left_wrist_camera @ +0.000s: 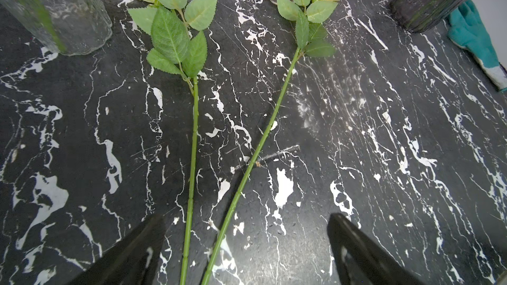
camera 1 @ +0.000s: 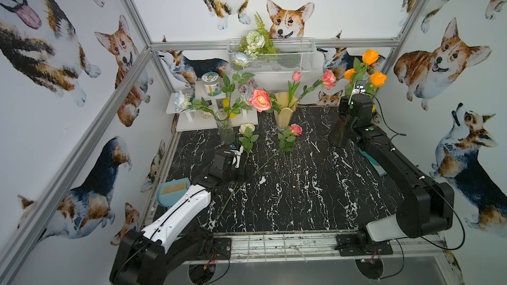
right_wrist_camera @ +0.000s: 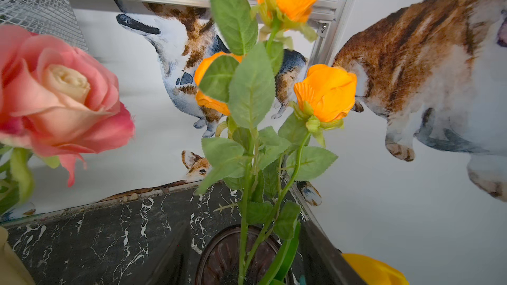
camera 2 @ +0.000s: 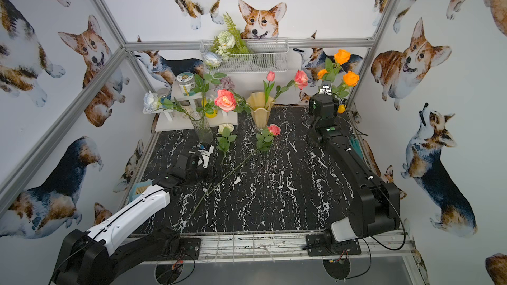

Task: Arrange the flowers in different vases according to their variety
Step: Insert the flower into the vase.

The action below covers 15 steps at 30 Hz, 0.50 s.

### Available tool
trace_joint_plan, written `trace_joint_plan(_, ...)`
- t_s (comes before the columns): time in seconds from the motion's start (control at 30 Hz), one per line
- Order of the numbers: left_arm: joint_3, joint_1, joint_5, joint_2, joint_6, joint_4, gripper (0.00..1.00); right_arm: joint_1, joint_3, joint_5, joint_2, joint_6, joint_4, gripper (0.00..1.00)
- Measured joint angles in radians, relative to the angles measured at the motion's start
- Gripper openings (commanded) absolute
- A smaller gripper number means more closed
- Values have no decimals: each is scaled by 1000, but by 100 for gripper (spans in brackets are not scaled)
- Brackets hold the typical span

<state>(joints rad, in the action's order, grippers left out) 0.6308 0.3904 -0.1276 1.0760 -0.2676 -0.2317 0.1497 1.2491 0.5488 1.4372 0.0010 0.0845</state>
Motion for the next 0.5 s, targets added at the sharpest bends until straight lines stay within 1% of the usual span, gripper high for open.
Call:
trace_joint_plan(0.13,0,0,0,0,0,0,98,0,-12,-12,-22,20,-27,70)
trace_joint_plan(0.37,0,-2,9,2,0,0,98,7,-75,-56,-102,68,-91,73)
trace_joint_plan(0.5,0,-2,21,18,0,-6,98,26,-91,-107,-146,81,-144,74)
